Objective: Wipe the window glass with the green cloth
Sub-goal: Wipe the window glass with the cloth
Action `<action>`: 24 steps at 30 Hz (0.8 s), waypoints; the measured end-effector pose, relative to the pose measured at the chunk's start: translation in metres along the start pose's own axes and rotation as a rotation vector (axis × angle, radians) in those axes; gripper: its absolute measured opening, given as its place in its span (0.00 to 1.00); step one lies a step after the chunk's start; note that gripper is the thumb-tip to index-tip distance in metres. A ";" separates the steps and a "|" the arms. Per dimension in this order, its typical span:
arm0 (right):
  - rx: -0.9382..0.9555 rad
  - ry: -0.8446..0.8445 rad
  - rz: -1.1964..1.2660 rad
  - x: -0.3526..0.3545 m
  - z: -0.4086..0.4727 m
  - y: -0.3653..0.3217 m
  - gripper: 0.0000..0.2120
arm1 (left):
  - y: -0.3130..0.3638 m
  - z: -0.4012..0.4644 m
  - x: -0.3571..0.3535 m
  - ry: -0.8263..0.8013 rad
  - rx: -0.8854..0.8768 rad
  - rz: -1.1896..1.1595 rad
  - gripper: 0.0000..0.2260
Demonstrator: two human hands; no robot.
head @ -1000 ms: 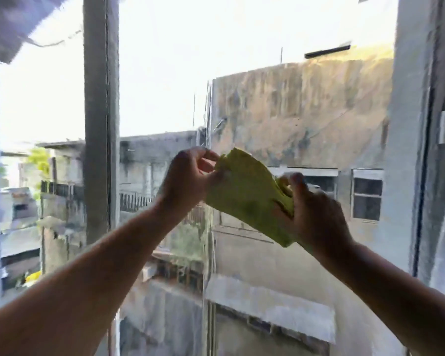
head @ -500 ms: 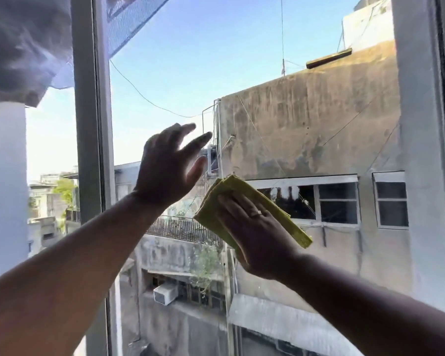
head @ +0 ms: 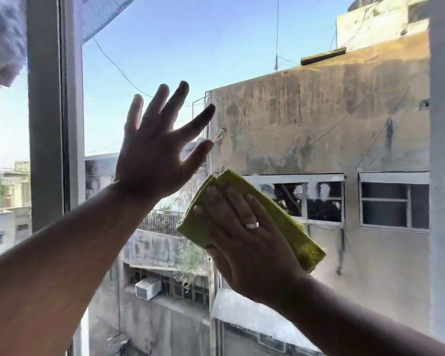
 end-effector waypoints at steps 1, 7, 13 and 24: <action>0.093 -0.063 0.004 -0.004 -0.004 -0.004 0.30 | 0.000 0.000 0.000 0.003 -0.002 -0.003 0.25; -0.470 0.129 -0.098 0.072 0.015 0.147 0.31 | 0.002 0.000 0.002 0.005 0.004 -0.010 0.25; 0.012 -0.081 -0.025 -0.002 -0.012 0.001 0.35 | 0.003 0.000 0.002 -0.013 0.000 0.016 0.25; -0.834 0.381 -0.089 0.064 -0.032 0.137 0.29 | 0.005 -0.001 -0.001 0.008 0.008 0.013 0.25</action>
Point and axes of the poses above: each hand's wrist, its own z-axis towards the middle knuckle, its own x-axis out of the back of the hand, y = z × x, the point moved 7 cm from there along z, towards the middle knuckle, and after that the axes turned 10 degrees about z, right-handed, at the moved point
